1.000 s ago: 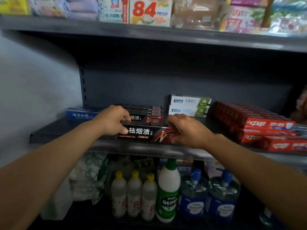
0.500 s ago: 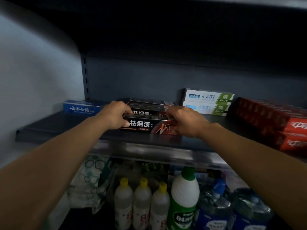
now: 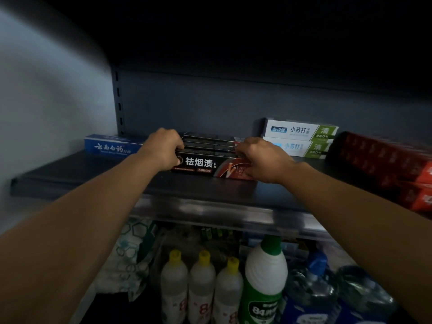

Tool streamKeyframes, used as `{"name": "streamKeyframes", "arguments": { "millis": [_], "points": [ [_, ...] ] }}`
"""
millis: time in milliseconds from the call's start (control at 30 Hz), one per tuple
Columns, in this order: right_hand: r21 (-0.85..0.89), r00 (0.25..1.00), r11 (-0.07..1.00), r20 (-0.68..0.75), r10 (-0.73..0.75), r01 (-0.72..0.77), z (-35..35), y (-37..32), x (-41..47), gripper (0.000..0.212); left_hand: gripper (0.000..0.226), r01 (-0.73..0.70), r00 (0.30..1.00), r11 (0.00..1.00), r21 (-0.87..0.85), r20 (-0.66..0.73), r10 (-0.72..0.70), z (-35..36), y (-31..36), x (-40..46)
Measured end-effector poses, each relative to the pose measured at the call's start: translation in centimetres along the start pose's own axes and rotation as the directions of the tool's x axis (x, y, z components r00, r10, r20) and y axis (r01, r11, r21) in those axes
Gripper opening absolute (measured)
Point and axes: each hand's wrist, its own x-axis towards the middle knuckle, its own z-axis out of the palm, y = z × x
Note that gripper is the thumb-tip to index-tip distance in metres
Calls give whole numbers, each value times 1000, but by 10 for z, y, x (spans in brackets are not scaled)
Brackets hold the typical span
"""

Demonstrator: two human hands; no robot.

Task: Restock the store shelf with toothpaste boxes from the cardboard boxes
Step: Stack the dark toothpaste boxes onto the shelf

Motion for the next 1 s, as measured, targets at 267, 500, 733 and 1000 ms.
{"name": "streamKeyframes", "arguments": {
  "millis": [267,500,733,1000],
  "points": [
    [-14,1000,1000,13,6,-6,1,0,5,39,32,-21,1000,999,37,10,21,1,3,2],
    [-2,1000,1000,-14,13,-13,-17,-11,-19,47,31,-114,993,993,-10,15,114,-16,27,-24],
    [-8,1000,1000,0,6,-6,-57,-29,-88,54,44,-262,962,956,-128,39,269,-35,81,-93],
    [75,996,997,83,-15,9,-47,-54,-193,53,39,-360,899,922,-143,213,384,-20,110,-182]
  ]
}}
